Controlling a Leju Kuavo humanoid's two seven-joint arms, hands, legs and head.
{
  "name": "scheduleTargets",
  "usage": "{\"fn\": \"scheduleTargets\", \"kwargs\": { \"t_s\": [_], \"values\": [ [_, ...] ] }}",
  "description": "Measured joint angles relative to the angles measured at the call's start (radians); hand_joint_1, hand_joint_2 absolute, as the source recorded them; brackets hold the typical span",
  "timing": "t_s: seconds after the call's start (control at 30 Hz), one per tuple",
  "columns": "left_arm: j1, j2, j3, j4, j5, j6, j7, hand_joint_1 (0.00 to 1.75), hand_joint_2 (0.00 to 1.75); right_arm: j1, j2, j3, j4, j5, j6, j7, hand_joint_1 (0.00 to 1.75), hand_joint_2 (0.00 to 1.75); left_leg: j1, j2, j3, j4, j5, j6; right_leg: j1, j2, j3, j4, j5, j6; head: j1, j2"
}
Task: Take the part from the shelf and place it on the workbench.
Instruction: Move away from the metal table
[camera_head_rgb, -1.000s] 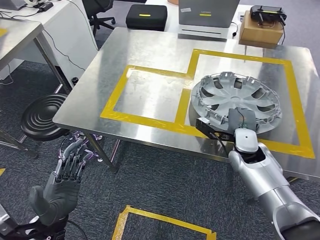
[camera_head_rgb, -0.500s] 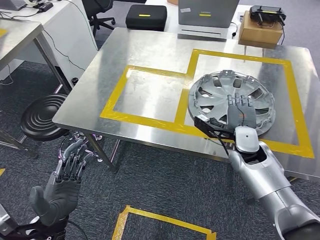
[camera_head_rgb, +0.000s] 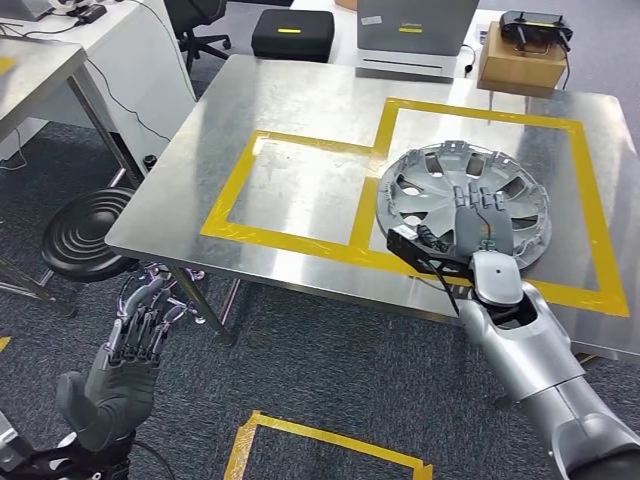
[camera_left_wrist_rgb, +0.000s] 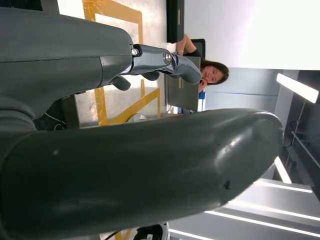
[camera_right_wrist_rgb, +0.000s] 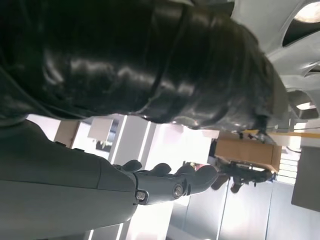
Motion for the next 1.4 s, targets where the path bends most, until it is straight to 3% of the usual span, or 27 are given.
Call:
{"fn": "scheduleTargets", "kwargs": {
  "t_s": [0.13,0.3,0.47,0.7,0.9,0.97,1.03,1.07,1.1,1.13,1.17,1.23,1.3,1.4],
  "values": [
    [0.014,-0.005,0.008,-0.002,-0.016,0.003,-0.018,0.00,0.00,0.035,-0.001,-0.035,-0.086,-0.165,-0.074,-0.068,0.00,0.00,0.000,0.000,0.000,0.000,0.000,0.000,0.000,0.000,0.000,0.000,0.000,0.000,0.000,0.000],
    [0.052,0.006,0.023,-0.002,-0.044,0.022,-0.111,0.00,0.00,0.095,0.002,-0.107,-0.333,-0.381,-0.256,-0.222,0.00,0.00,0.000,0.000,0.000,0.000,-0.001,0.001,0.000,0.000,-0.001,0.000,-0.001,0.000,0.000,0.000],
    [0.083,0.029,0.034,0.004,-0.046,0.030,-0.161,0.00,0.00,0.158,0.003,-0.146,-0.518,-0.415,-0.303,-0.273,0.00,0.00,0.000,0.000,0.000,0.001,-0.003,0.000,0.000,0.000,0.000,-0.001,-0.002,0.000,0.000,0.000],
    [0.091,0.039,0.042,0.006,-0.049,0.036,-0.158,0.00,0.00,0.214,0.003,-0.167,-0.615,-0.413,-0.317,-0.295,0.00,0.00,-0.003,0.000,-0.003,0.009,-0.006,0.005,-0.003,0.000,0.001,-0.001,0.002,0.006,0.000,0.000],
    [0.094,0.045,0.048,0.007,-0.051,0.036,-0.158,0.00,0.00,0.247,0.001,-0.174,-0.669,-0.405,-0.322,-0.305,0.00,0.00,0.002,0.004,0.002,-0.006,0.008,0.025,-0.005,0.001,-0.001,-0.002,0.000,0.024,0.001,0.000],
    [0.094,0.046,0.048,0.007,-0.051,0.036,-0.158,0.00,0.00,0.251,-0.002,-0.177,-0.679,-0.404,-0.324,-0.306,0.00,0.00,0.009,0.009,0.010,-0.021,0.019,0.032,-0.005,0.001,-0.033,0.065,-0.045,0.030,0.002,0.000],
    [0.095,0.046,0.049,0.008,-0.051,0.037,-0.158,0.00,0.00,0.261,-0.004,-0.180,-0.684,-0.400,-0.327,-0.308,0.00,0.00,0.011,0.011,0.010,-0.022,0.023,0.034,-0.005,0.000,-0.089,0.197,-0.109,0.037,0.003,0.000],
    [0.096,0.046,0.049,0.009,-0.051,0.038,-0.158,0.00,0.00,0.269,-0.004,-0.181,-0.687,-0.398,-0.329,-0.309,0.00,0.00,0.012,0.011,0.010,-0.021,0.023,0.033,-0.006,0.000,-0.110,0.247,-0.125,0.039,0.003,0.000],
    [0.096,0.046,0.049,0.010,-0.051,0.038,-0.158,0.00,0.00,0.277,-0.004,-0.183,-0.691,-0.396,-0.332,-0.311,0.00,0.00,0.014,0.011,0.010,-0.020,0.022,0.032,-0.007,0.000,-0.114,0.261,-0.120,0.042,0.003,0.000],
    [0.096,0.046,0.049,0.011,-0.052,0.039,-0.157,0.00,0.00,0.284,-0.005,-0.185,-0.695,-0.395,-0.334,-0.312,0.00,0.00,0.016,0.011,0.010,-0.019,0.020,0.029,-0.008,-0.001,-0.098,0.235,-0.095,0.043,0.003,0.000],
    [0.096,0.046,0.049,0.011,-0.052,0.040,-0.157,0.00,0.00,0.290,-0.005,-0.188,-0.701,-0.393,-0.336,-0.314,0.00,0.00,0.019,0.010,0.010,-0.015,0.017,0.024,-0.010,-0.002,-0.065,0.175,-0.060,0.046,0.003,0.000],
    [0.096,0.046,0.049,0.012,-0.052,0.042,-0.156,0.00,0.00,0.299,-0.006,-0.194,-0.712,-0.386,-0.340,-0.319,0.00,0.00,0.020,0.009,0.006,-0.004,0.008,0.010,-0.010,-0.002,0.007,0.054,-0.020,0.047,0.004,0.000],
    [0.096,0.047,0.050,0.012,-0.052,0.043,-0.155,0.00,0.00,0.313,-0.009,-0.198,-0.723,-0.376,-0.344,-0.325,0.00,0.00,0.016,0.007,0.000,0.008,0.003,-0.001,-0.008,0.001,0.035,0.010,-0.023,0.035,0.004,0.000],
    [0.096,0.047,0.050,0.012,-0.053,0.045,-0.155,0.00,0.00,0.336,-0.012,-0.204,-0.737,-0.371,-0.346,-0.331,0.00,0.00,0.017,0.007,-0.006,0.024,-0.011,-0.011,-0.009,0.003,0.028,0.009,-0.025,0.007,-0.002,0.000]
  ]
}}
